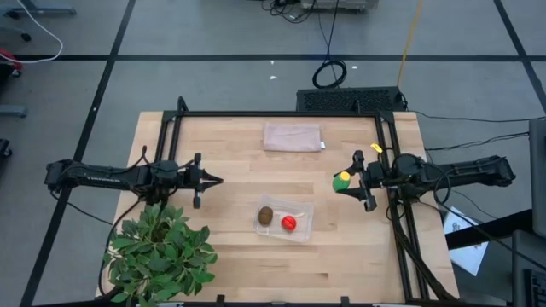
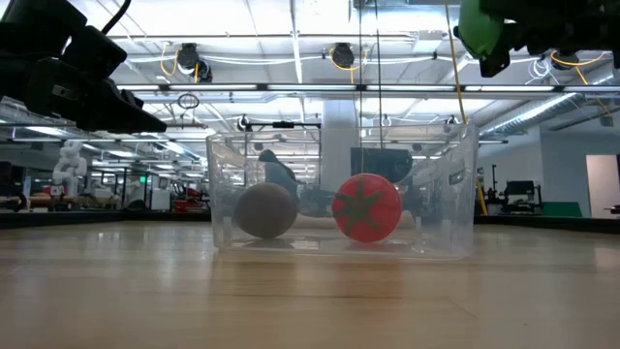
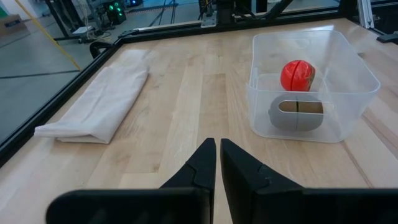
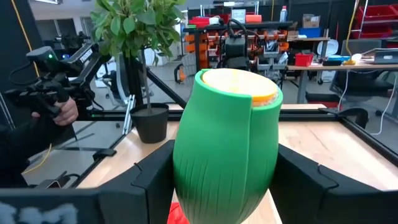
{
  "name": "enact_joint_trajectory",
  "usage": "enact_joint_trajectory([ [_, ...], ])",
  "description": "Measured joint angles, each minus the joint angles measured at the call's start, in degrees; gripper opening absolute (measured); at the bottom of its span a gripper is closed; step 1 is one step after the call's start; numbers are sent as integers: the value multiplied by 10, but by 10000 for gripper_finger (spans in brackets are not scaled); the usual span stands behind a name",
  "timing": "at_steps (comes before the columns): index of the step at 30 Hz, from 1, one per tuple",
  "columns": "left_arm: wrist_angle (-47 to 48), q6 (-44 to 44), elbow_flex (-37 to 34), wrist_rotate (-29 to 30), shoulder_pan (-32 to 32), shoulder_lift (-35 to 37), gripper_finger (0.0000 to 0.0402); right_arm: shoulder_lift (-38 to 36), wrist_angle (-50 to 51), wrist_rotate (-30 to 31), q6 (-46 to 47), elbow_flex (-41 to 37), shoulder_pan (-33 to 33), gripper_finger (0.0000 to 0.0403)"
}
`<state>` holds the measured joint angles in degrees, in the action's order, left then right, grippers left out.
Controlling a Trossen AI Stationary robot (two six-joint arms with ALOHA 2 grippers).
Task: Pick and placing Produce into tupperware
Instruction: Put the green corn into the transparent bin
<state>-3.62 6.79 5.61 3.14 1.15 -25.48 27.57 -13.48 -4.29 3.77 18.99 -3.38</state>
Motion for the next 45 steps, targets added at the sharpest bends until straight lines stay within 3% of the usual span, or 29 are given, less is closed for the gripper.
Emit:
enact_joint_trajectory([
  [7,0,0,0,0,0,0,28,0,-73,-1,-1,-42,0,207],
  [27,0,0,0,0,0,0,28,1,-104,-2,15,-40,4,207],
  [34,0,0,0,0,0,0,28,29,-103,-8,-8,6,24,204],
  [45,-1,1,0,0,0,0,28,152,-79,-91,-31,137,66,202],
])
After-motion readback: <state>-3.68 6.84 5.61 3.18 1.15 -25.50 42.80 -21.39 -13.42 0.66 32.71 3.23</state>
